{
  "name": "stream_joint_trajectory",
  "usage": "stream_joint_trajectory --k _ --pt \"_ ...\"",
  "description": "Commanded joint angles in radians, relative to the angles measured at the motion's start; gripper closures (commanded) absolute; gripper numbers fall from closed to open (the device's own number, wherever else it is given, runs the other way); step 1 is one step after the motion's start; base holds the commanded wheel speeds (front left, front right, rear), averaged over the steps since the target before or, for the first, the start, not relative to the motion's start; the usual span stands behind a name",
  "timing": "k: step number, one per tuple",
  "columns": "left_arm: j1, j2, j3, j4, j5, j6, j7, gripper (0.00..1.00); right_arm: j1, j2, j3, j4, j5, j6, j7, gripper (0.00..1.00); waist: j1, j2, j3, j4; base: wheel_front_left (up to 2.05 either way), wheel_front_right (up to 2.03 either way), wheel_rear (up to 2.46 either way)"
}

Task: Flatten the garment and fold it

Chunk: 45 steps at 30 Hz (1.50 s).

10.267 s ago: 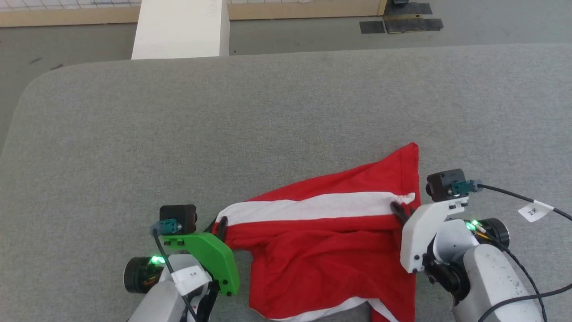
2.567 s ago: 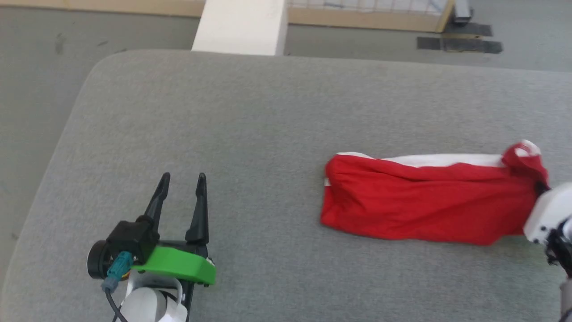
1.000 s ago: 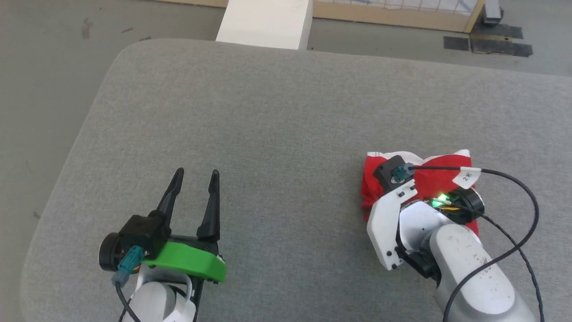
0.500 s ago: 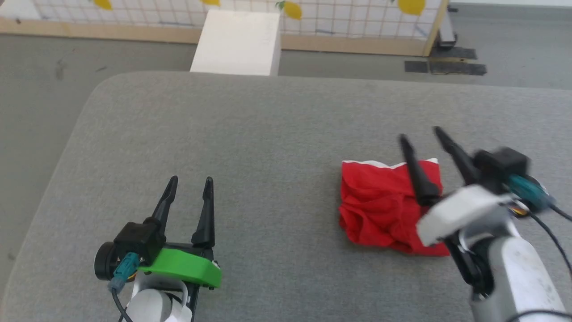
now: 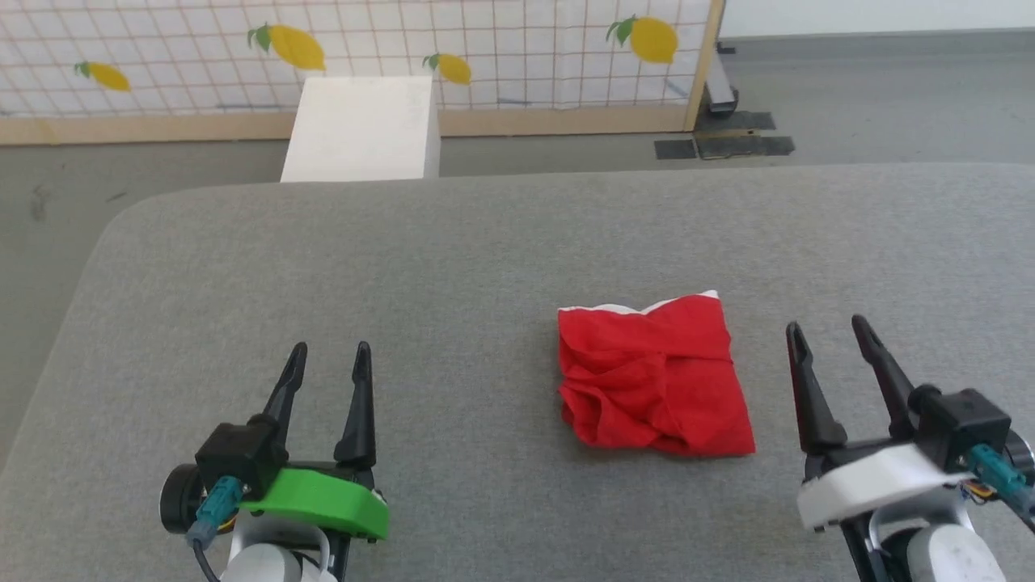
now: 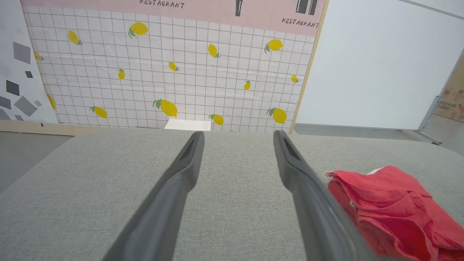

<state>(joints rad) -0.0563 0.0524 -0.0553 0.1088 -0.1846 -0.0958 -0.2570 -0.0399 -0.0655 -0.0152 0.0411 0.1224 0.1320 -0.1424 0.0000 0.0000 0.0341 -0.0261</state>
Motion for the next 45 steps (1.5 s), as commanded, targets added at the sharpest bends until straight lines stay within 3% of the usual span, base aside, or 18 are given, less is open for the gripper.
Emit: stream_joint_trajectory --k 1,10,27,31,36,38,45 --pt "0.017 -0.002 0.002 0.003 -0.01 -0.001 -0.005 0.0 0.019 -0.006 -0.001 0.007 -0.011 -0.001 -0.013 0.0 0.0 0.0 -0.011 -0.011 0.0 0.0 0.0" --pt "0.036 -0.002 -0.002 0.018 -0.015 0.0 -0.005 0.0 0.069 -0.011 -0.026 0.057 -0.033 -0.001 -0.064 0.0 0.0 0.0 -0.02 -0.016 0.0 0.0 0.0" --pt "0.034 -0.002 0.001 0.019 -0.017 0.007 -0.005 0.0 0.064 0.001 -0.025 0.054 -0.014 -0.001 -0.048 0.0 0.0 0.0 -0.008 -0.015 0.0 0.0 0.0" --pt "0.027 -0.002 0.001 0.014 -0.014 0.006 -0.005 0.0 0.029 0.005 -0.028 0.089 0.163 -0.001 0.046 0.0 0.0 0.0 0.007 -0.012 0.0 0.0 0.0" --pt "0.008 -0.002 0.004 0.001 -0.008 0.004 -0.005 0.0 -0.082 0.011 -0.108 0.173 0.564 -0.001 0.308 0.0 0.0 0.0 0.037 0.012 0.0 0.0 0.0" --pt "0.0 -0.002 0.002 -0.002 -0.005 0.002 -0.005 0.0 -0.13 0.012 -0.146 0.218 0.675 -0.001 0.416 0.0 0.0 0.0 0.051 0.027 0.0 0.0 0.0" --pt "-0.028 -0.002 0.0 -0.011 0.0 0.0 -0.005 0.0 -0.28 0.005 -0.274 0.449 0.733 -0.001 0.768 0.0 0.0 0.0 0.095 0.088 0.0 0.0 0.0"
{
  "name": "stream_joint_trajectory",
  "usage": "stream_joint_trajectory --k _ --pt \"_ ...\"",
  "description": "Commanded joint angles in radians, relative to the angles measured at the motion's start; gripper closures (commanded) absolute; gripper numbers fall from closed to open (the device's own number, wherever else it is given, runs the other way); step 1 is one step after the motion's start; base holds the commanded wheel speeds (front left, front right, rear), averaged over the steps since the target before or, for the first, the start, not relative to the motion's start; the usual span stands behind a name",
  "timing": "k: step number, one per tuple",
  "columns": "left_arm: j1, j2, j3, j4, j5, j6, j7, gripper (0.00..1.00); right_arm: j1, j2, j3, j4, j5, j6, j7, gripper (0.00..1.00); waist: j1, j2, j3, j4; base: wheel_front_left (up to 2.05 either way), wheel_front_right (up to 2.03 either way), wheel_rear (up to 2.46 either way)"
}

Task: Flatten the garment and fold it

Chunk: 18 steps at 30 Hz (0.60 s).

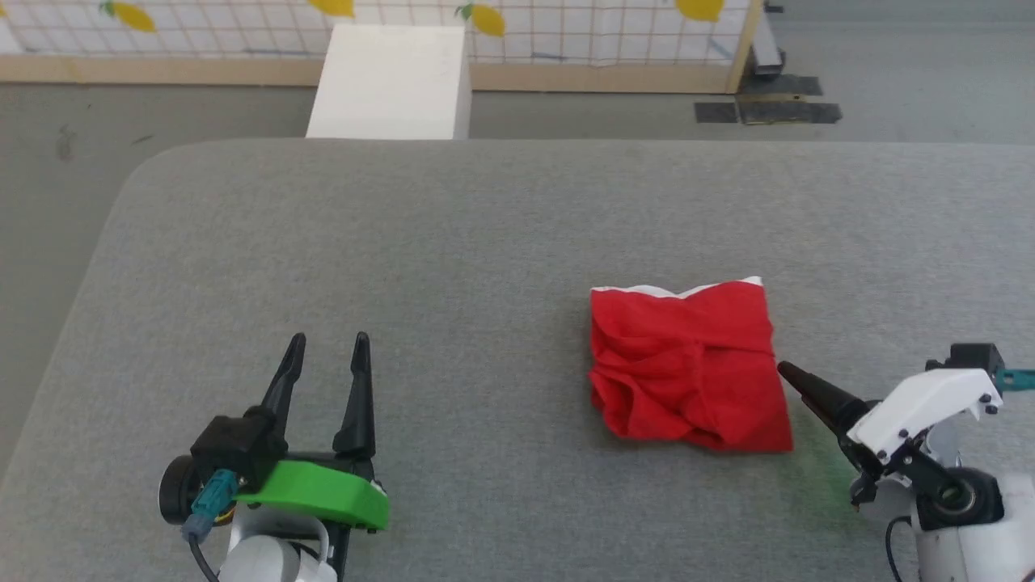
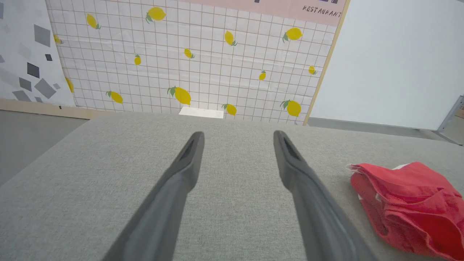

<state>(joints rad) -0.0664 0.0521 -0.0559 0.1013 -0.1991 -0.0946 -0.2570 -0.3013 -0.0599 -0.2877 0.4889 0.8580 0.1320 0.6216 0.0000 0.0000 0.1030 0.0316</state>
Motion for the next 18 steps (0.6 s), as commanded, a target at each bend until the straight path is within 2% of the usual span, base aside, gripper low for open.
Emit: stream_joint_trajectory --k 1,5,10,11,12,13,14,18 --pt "-0.022 -0.002 -0.002 -0.004 0.014 -0.001 -0.005 0.0 -0.04 -0.002 -0.017 0.025 -0.012 -0.001 0.037 0.0 0.0 0.0 0.033 0.043 0.0 0.0 0.0" --pt "-0.031 -0.002 -0.007 -0.006 0.011 0.0 -0.005 0.0 -0.1 0.001 -0.054 0.079 -0.049 -0.001 0.107 0.0 0.0 0.0 0.049 0.082 0.0 0.0 0.0" --pt "-0.029 -0.002 -0.01 -0.005 0.005 0.002 -0.005 0.0 -0.117 0.006 -0.035 0.12 -0.098 -0.001 0.185 0.0 0.0 0.0 0.05 0.119 0.0 0.0 0.0" --pt "-0.028 -0.002 -0.011 -0.004 0.005 0.002 -0.005 0.0 -0.114 0.006 -0.03 0.128 -0.104 -0.001 0.206 0.16 0.0 0.0 0.047 0.124 0.0 0.0 0.0" --pt "-0.026 -0.002 -0.011 -0.003 0.005 0.003 -0.005 0.0 -0.111 0.007 -0.019 0.129 -0.117 -0.001 0.225 0.57 0.0 0.0 0.044 0.129 0.0 0.0 0.0" --pt "-0.025 -0.002 -0.012 -0.003 0.004 0.003 -0.005 0.0 -0.107 0.007 -0.011 0.127 -0.132 -0.001 0.234 0.69 0.0 0.0 0.042 0.132 0.0 0.0 0.0" --pt "-0.023 -0.002 -0.011 -0.003 0.004 0.003 -0.005 0.0 -0.102 0.007 -0.006 0.123 -0.147 -0.001 0.243 1.0 0.0 0.0 0.038 0.134 0.0 0.0 0.0" --pt "-0.012 -0.002 -0.005 -0.004 0.007 0.005 -0.005 0.0 -0.088 0.008 0.003 0.087 -0.17 -0.001 0.267 1.0 0.0 0.0 0.024 0.128 0.0 0.0 0.0"
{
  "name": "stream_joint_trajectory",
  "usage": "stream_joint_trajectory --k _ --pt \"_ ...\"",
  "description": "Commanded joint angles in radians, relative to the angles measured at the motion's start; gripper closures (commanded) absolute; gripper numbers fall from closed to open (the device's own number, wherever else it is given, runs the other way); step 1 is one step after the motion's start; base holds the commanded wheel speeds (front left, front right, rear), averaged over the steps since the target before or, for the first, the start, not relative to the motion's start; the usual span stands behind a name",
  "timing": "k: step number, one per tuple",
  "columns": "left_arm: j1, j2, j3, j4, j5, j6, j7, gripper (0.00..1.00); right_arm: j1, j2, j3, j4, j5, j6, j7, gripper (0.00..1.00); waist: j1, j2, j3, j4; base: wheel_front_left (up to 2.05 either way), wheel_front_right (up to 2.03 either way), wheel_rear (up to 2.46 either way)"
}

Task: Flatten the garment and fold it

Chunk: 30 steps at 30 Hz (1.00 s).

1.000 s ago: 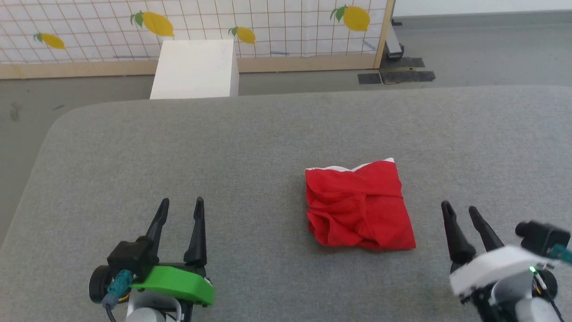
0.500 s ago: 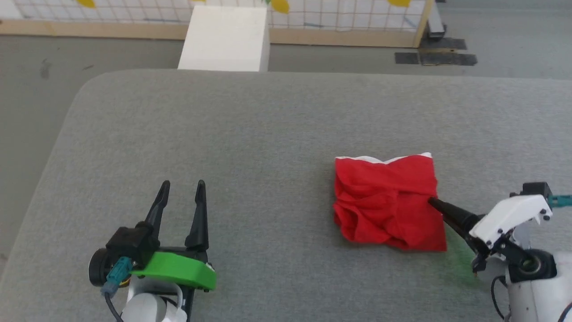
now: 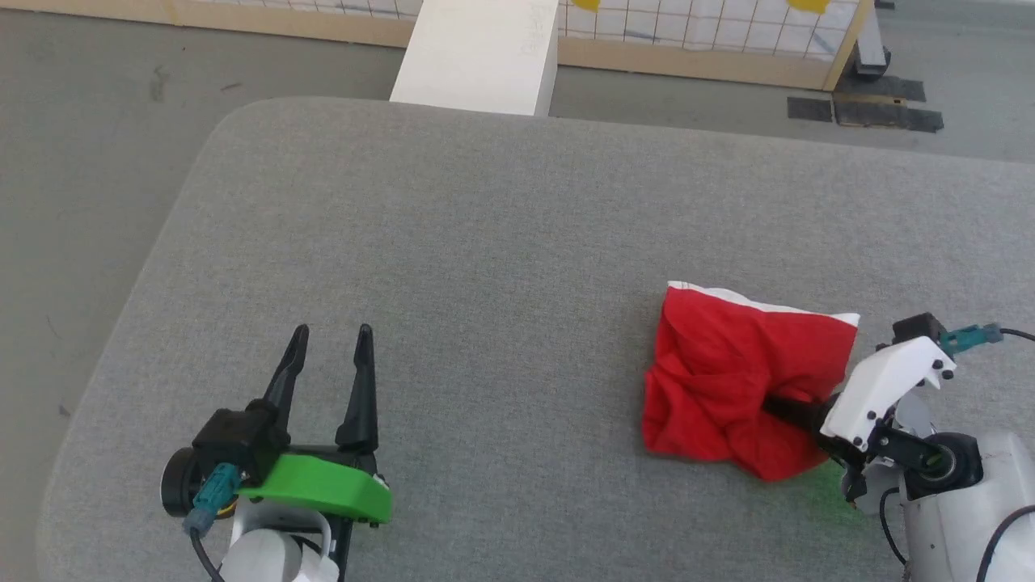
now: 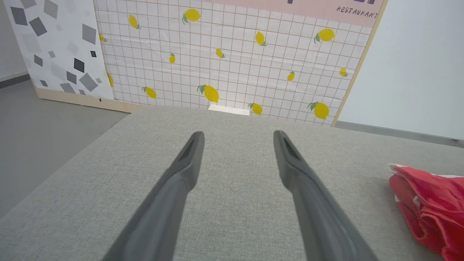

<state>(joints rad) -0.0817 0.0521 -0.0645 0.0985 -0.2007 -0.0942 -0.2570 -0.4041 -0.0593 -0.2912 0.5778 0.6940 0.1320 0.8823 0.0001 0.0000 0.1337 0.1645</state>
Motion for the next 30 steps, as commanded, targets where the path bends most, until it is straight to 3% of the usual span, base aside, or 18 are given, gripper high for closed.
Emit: stream_joint_trajectory --k 1,5,10,18,24,30 --pt "0.006 -0.002 0.004 -0.002 0.01 0.005 -0.005 0.0 0.017 0.008 0.011 -0.016 -0.011 -0.001 0.007 1.0 -0.0001 0.0 -0.009 -0.01 0.0 0.0 0.0" --pt "0.017 -0.002 0.013 -0.006 0.016 0.003 -0.005 0.0 0.025 -0.022 0.075 -0.099 -0.099 -0.001 -0.025 1.0 -0.0001 0.0 -0.019 -0.055 0.0 0.0 0.0" --pt "0.02 -0.002 0.027 -0.016 0.026 -0.002 -0.005 0.0 0.018 -0.122 0.207 -0.189 -0.28 -0.001 -0.069 1.0 -0.0001 0.0 -0.012 -0.151 0.0 0.0 0.0" --pt "-0.029 -0.002 0.03 -0.045 0.049 -0.013 -0.005 0.0 -0.043 -0.263 0.352 -0.213 -0.49 -0.001 -0.116 1.0 -0.0001 0.0 0.059 -0.324 0.0 0.0 0.0" --pt "-0.072 0.02 0.029 -0.073 0.074 -0.022 -0.005 0.0 -0.105 -0.301 0.361 -0.166 -0.58 -0.001 -0.212 1.0 -0.0001 0.0 0.133 -0.442 0.0 0.0 0.0" --pt "-0.095 0.067 0.041 -0.094 0.085 -0.026 -0.005 0.0 -0.192 -0.289 0.337 -0.078 -0.639 -0.001 -0.315 1.0 -0.0001 0.0 0.205 -0.526 0.0 0.0 0.0"
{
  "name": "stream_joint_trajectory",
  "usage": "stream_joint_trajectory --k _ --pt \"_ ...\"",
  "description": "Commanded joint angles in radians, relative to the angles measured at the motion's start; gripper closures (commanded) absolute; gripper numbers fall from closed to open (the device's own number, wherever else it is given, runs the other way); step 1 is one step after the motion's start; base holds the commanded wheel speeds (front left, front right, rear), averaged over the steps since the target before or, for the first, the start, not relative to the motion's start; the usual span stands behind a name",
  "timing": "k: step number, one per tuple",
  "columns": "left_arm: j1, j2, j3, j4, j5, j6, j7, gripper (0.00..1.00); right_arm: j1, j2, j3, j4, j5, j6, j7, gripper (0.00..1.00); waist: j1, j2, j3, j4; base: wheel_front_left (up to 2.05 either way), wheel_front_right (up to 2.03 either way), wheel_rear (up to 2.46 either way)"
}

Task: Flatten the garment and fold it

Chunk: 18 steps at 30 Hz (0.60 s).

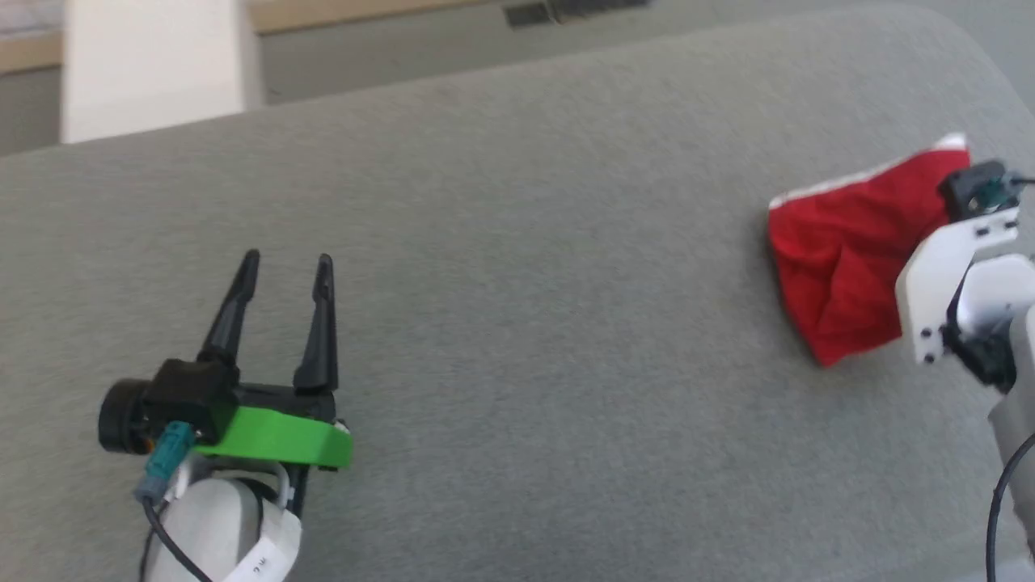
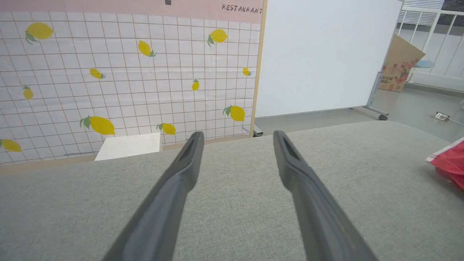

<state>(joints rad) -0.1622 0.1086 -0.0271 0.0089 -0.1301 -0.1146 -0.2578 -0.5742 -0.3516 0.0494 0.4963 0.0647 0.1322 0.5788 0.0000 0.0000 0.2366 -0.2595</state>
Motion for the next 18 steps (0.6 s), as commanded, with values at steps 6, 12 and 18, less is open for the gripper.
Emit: stream_joint_trajectory --k 6,12,18 --pt "-0.04 0.053 0.01 -0.023 0.019 -0.008 -0.004 0.0 -0.114 -0.014 -0.055 0.099 -0.145 -0.002 -0.123 1.0 0.0 0.0 0.169 -0.128 0.0 0.0 0.0" --pt "-0.063 0.081 0.011 -0.043 0.021 -0.009 0.007 0.0 -0.181 -0.019 -0.153 0.167 -0.267 -0.002 -0.215 1.0 0.0 0.0 0.225 -0.11 0.0 0.0 0.0" --pt "-0.071 0.099 0.017 -0.058 0.02 -0.005 0.014 0.0 -0.23 0.003 -0.246 0.222 -0.347 -0.002 -0.29 1.0 0.0 0.0 0.256 -0.088 0.0 0.0 0.0"
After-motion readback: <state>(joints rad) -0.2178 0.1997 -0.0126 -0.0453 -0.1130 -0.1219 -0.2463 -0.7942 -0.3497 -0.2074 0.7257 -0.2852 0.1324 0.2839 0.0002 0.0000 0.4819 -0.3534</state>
